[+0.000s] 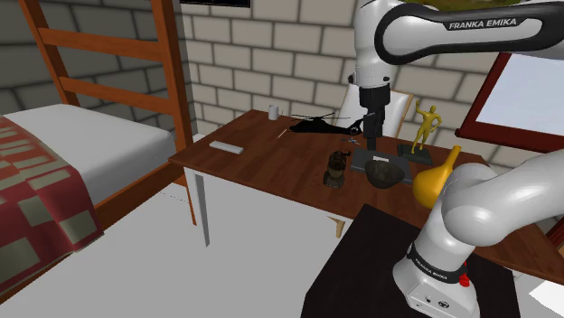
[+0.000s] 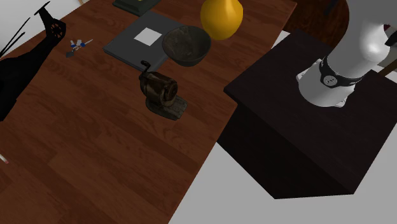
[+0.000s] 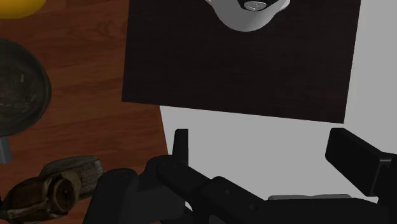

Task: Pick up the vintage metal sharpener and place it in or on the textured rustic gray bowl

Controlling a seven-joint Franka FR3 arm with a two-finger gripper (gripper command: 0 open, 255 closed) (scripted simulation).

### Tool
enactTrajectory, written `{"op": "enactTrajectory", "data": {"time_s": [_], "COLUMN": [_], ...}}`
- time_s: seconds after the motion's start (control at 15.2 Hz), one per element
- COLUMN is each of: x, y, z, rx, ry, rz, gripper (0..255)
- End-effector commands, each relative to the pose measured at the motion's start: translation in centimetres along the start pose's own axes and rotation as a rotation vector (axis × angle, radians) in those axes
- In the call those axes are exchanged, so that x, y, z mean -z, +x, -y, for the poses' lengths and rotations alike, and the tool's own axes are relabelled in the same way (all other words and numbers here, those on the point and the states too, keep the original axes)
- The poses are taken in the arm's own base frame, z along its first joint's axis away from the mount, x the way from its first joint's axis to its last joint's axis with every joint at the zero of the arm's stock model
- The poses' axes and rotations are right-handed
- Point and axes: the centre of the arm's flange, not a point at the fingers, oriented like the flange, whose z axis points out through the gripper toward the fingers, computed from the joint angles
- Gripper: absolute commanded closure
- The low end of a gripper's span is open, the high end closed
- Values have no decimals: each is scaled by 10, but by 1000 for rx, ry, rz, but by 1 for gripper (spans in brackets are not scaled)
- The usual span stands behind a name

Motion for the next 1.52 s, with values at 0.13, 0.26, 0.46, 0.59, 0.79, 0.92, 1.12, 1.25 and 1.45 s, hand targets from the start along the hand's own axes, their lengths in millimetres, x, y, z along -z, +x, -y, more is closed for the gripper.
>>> {"op": "enactTrajectory", "data": {"time_s": [0.13, 0.26, 0.46, 0.59, 0.79, 0.92, 1.12, 1.25, 1.45], "x": [-12, -25, -43, -55, -73, -85, -102, -113, -130], "y": [6, 13, 23, 31, 42, 51, 64, 74, 88], "z": [-22, -43, -76, -97, -129, -150, -182, -203, -235], "rx": [14, 29, 50, 65, 86, 101, 122, 137, 158], "ry": [-3, -7, -12, -15, -21, -24, -29, -33, -38], "rz": [-6, -13, -22, -28, -38, -44, -54, -60, -70], "gripper": [0, 0, 0, 0, 0, 0, 0, 0, 0]}}
